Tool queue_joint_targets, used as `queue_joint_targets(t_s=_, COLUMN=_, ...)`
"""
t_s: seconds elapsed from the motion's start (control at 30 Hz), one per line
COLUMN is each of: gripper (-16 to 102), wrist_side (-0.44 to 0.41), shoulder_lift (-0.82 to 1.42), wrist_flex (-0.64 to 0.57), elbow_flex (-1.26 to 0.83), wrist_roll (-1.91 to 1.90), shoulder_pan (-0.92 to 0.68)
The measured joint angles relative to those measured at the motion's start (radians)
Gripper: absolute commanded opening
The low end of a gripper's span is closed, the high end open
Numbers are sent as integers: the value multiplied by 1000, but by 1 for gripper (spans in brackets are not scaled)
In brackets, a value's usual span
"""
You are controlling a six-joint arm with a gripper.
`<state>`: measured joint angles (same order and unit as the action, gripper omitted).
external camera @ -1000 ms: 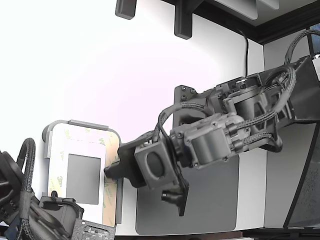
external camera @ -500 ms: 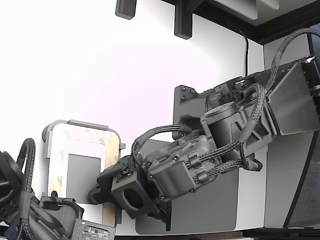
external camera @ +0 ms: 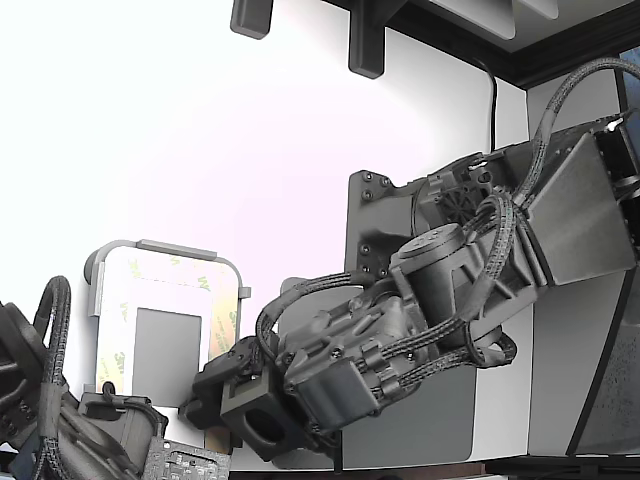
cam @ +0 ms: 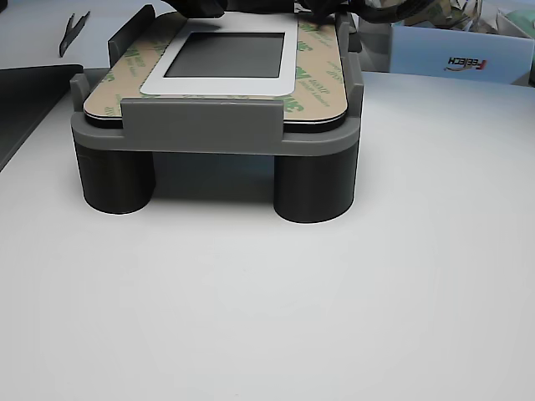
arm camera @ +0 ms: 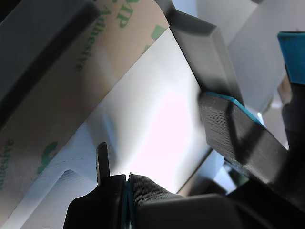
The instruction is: Peel off protective film from adhesive tape.
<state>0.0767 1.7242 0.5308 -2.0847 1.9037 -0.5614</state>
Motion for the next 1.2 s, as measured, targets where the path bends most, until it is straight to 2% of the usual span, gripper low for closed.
queue_joint_targets(t_s=0.5, gripper=-11, wrist_side=-6, shoulder_lift=-57, wrist_flex=54, elbow_flex=87, wrist_roll=72, shoulder_pan=-21)
queue_joint_targets(t_s=1.2, gripper=-11, wrist_side=5, shoulder_lift=-74, wrist_flex=26, elbow_flex=77, wrist_roll=92, shoulder_pan=-34)
